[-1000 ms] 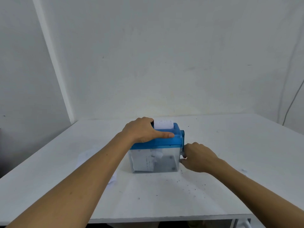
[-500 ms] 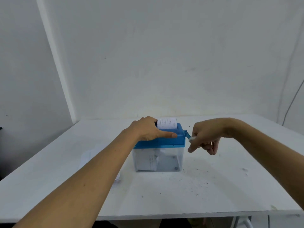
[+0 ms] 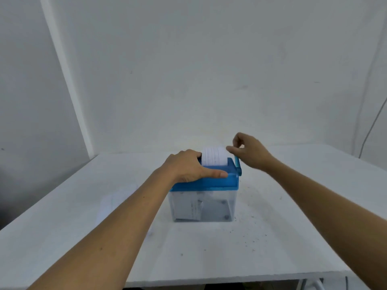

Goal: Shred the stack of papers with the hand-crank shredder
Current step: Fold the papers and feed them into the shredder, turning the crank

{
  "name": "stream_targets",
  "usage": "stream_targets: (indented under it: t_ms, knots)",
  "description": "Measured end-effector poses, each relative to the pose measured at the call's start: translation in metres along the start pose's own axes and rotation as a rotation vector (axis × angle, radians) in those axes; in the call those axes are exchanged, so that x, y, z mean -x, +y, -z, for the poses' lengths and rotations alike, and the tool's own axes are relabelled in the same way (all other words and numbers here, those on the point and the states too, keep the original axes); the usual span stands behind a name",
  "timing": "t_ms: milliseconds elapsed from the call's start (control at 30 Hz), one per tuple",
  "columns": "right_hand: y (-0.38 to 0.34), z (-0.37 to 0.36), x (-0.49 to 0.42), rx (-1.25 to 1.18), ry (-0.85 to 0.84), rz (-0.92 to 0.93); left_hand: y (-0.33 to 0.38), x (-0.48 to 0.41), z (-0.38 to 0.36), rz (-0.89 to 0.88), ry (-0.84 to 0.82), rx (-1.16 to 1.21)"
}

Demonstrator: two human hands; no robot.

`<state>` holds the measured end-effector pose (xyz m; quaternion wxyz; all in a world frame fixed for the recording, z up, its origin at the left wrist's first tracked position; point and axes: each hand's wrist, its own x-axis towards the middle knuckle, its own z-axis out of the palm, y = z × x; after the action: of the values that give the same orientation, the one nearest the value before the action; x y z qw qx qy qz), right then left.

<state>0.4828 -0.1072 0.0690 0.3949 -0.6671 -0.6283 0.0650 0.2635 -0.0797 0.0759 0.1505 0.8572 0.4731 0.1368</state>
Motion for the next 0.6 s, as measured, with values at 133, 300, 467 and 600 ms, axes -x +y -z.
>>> stream_targets:
  t_ms: [133,300,467,600]
  knots:
    - [0.022,-0.035,0.006,-0.236,0.065,-0.143,-0.002,0.002,-0.001,-0.017,0.027,-0.034]
    - [0.033,-0.065,0.037,-0.258,0.092,-0.286,-0.001,0.004,-0.003,-0.035,0.052,-0.068]
    - [0.026,-0.061,0.072,-0.190,-0.002,-0.403,-0.001,0.003,-0.004,-0.022,0.055,-0.066]
    - [0.018,-0.046,0.090,-0.137,-0.108,-0.395,-0.001,0.003,-0.002,-0.012,0.048,-0.044]
